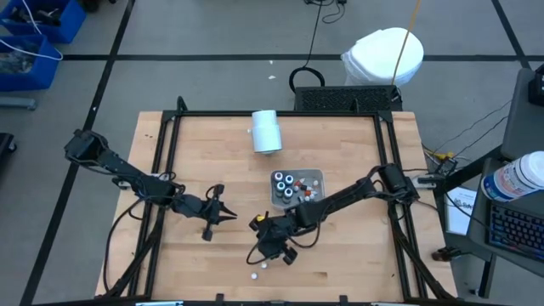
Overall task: Pick & Place food coloring
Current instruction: Put the orange food coloring bottle into the gray bin
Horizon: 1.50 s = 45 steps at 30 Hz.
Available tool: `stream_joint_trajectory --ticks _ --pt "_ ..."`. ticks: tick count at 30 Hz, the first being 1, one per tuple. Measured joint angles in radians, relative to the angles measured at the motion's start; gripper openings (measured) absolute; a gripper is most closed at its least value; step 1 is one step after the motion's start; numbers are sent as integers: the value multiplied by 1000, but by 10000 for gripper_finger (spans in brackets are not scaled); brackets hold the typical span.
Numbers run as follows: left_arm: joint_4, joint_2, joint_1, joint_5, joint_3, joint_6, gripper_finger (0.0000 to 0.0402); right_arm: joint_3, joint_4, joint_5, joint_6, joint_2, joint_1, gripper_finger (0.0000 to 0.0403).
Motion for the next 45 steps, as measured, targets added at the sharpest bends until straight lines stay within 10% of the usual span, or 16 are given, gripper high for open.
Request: stream_joint_trajectory --ticks 45 --pt "0 0 2 -5 0 30 35 -14 -44 -25 112 18 2 104"
